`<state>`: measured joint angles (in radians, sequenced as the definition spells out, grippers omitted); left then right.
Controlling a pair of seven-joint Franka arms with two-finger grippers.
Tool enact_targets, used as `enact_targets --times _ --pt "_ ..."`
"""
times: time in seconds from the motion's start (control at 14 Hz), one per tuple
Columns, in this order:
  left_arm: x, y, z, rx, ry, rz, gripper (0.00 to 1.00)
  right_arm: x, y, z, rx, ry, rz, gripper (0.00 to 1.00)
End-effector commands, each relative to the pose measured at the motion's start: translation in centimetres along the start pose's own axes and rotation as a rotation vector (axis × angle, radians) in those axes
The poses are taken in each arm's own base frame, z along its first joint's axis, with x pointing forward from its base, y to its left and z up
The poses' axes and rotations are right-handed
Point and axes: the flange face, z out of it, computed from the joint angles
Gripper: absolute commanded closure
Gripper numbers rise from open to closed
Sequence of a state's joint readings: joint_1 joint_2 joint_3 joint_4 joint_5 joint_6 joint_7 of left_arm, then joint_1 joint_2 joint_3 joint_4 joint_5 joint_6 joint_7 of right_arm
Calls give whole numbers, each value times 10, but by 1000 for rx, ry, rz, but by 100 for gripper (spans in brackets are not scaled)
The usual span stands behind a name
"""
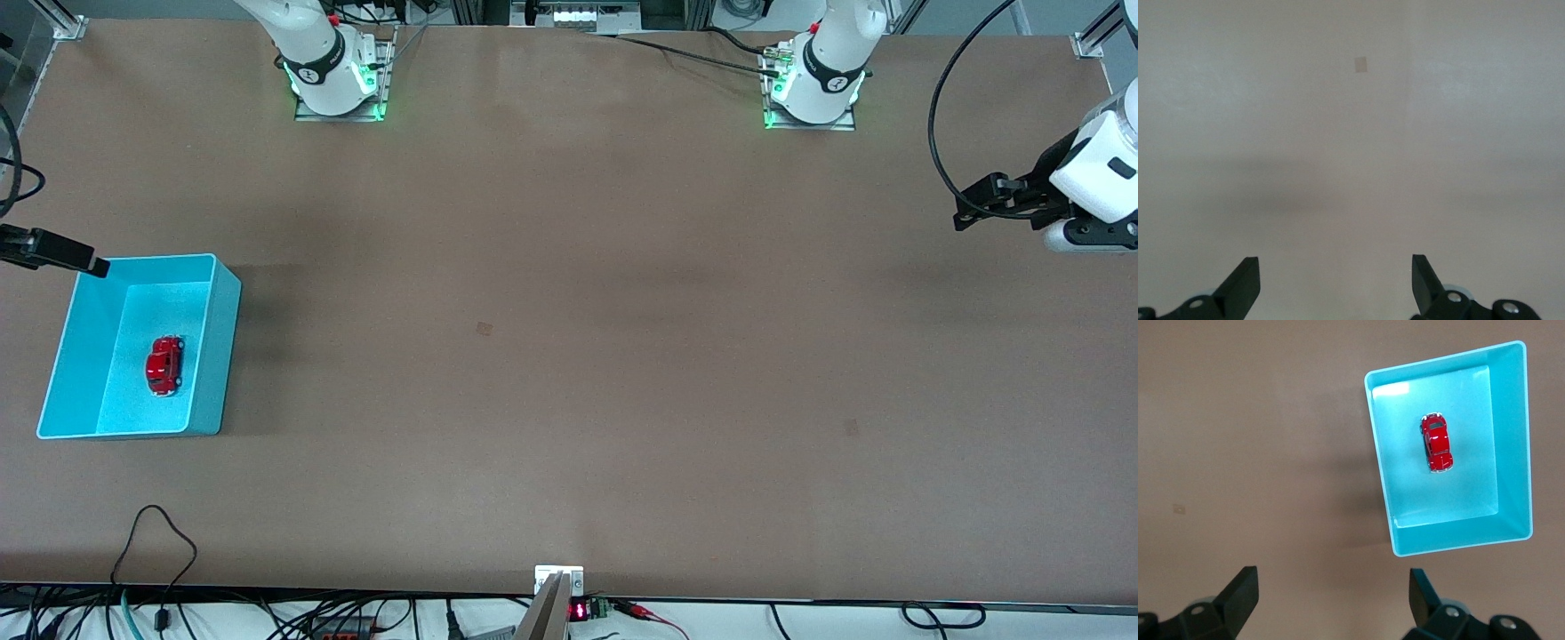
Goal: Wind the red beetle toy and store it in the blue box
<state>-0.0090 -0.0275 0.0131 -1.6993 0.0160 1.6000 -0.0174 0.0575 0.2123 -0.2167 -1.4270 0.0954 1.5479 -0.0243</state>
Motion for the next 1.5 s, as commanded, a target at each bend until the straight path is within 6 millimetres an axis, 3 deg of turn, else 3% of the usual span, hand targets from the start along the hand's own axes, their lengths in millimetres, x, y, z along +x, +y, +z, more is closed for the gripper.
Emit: enact_targets --times 0.0,0.21,0.29,0.36,0.79,1.07,1.43 --pt "1 -2 -6 -18 -1 -2 0 -21 -2 -3 -5 6 9 0" --pt "2 -4 -5 -21 -1 -7 0 -30 4 3 -35 37 -35 0" --pt "2 -4 -5 -20 -1 -5 0 -36 -6 3 -58 58 -59 0" --pt "2 -4 -5 -21 -1 -5 0 -38 3 5 -54 60 -39 0" --pt "2 -7 -4 -22 -2 -11 0 -46 -4 -17 -54 94 -56 0" --pt "2 -7 -4 -22 -2 -11 0 -67 -7 -6 -47 75 -60 0" --pt "2 -9 -4 -22 -2 -14 0 -72 -3 -18 -48 87 -56 0"
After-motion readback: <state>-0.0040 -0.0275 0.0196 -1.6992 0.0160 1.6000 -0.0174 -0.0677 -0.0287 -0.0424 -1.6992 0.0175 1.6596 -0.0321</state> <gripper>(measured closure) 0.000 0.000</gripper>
